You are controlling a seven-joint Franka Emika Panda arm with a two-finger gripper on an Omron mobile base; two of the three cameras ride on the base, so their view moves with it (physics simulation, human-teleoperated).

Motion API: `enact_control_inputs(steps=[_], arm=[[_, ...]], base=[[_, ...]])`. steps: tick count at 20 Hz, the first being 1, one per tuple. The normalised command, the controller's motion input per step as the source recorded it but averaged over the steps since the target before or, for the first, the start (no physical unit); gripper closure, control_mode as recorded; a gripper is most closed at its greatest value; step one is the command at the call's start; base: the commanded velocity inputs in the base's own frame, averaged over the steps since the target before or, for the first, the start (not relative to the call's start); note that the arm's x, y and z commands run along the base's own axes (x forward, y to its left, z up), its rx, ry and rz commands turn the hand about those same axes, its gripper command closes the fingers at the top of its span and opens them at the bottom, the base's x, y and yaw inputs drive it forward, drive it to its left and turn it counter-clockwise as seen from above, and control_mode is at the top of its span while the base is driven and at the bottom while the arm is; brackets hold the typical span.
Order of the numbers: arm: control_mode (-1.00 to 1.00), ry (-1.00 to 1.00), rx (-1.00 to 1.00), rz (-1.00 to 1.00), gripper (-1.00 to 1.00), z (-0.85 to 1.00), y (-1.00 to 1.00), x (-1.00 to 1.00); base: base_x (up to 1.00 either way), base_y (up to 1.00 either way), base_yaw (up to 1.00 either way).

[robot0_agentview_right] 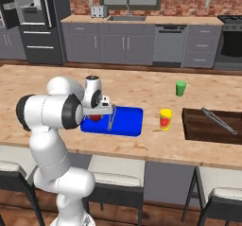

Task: Gather the tomato and garlic from the fridge and place them on a tray on the dining counter. Then gather the fish and chicken drumstick from the fridge and place them on the other tray.

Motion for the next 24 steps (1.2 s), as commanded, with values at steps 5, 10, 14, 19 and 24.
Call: enact_control_inputs(steps=[5,10,14,19,24], arm=[[-1.00,0.00,0.00,0.00,1.00,-0.28,0.00,0.34],[-1.00,0.00,0.00,0.00,1.00,-0.21,0.00,0.25],[-1.00,0.03,0.00,0.00,-1.00,-0.10,0.00,0.15],[-1.00,0.01,0.00,0.00,-1.00,0.00,0.00,0.00],[-1.00,0.00,0.00,0.00,-1.00,0.04,0.02,0.01]], base=[[0.00,0.00,0.00],[0.00,0.00,0.00],[0.00,0.00,0.00],[0.00,0.00,0.00],[0.00,0.00,0.00]])
